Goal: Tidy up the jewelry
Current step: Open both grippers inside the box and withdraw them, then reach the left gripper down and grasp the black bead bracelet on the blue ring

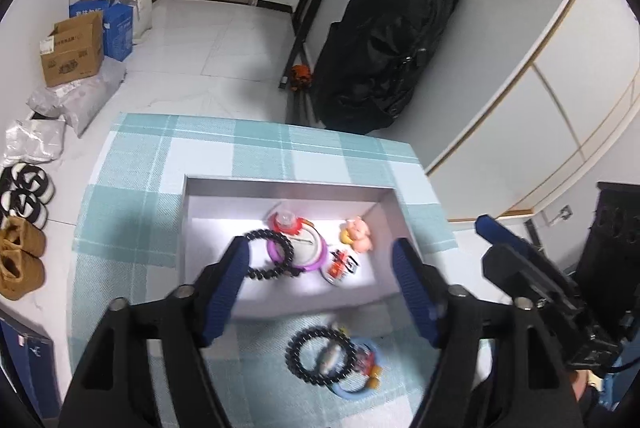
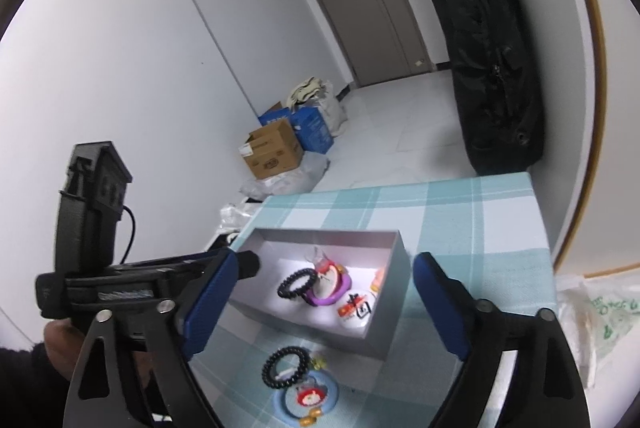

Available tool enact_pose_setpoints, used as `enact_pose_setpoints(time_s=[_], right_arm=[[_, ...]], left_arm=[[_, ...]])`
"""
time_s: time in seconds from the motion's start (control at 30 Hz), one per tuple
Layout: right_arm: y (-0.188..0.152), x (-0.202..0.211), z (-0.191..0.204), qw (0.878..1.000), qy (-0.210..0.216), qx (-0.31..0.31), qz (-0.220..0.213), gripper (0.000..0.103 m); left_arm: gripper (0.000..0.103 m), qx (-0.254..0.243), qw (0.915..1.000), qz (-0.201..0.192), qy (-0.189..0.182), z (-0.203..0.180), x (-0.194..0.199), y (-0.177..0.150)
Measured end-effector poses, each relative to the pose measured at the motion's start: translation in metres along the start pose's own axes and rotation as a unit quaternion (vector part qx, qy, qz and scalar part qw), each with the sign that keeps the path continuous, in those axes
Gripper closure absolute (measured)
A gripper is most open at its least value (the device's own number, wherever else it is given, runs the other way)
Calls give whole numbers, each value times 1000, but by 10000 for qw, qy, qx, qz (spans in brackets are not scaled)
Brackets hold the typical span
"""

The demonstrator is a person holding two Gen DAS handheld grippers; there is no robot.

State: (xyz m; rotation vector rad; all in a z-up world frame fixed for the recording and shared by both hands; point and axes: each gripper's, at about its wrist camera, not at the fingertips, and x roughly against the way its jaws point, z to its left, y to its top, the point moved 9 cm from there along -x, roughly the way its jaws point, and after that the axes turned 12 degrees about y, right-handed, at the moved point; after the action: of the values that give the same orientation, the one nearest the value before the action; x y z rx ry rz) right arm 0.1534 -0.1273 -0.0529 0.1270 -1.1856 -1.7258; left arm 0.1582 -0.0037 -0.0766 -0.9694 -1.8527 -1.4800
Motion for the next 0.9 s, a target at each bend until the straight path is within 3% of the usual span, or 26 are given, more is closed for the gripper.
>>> enact_pose_setpoints(time_s=[0.33, 0.47, 0.7, 0.9], right_arm=[[-19, 17, 3, 9996, -271, 108, 61, 0], [-26, 21, 0, 9993, -353, 75, 131, 0], [-40, 20, -3, 9977, -515, 106, 425, 0], [-48, 21, -3, 9967, -574, 177, 548, 0]], left_arm=[[28, 64, 9991, 145, -395, 3, 11, -27], [28, -5, 9976, 460, -522, -1, 6, -45], [28, -501, 9954, 821, -45, -8, -21, -76], [28, -592, 9934, 986, -5, -12, -31, -86]])
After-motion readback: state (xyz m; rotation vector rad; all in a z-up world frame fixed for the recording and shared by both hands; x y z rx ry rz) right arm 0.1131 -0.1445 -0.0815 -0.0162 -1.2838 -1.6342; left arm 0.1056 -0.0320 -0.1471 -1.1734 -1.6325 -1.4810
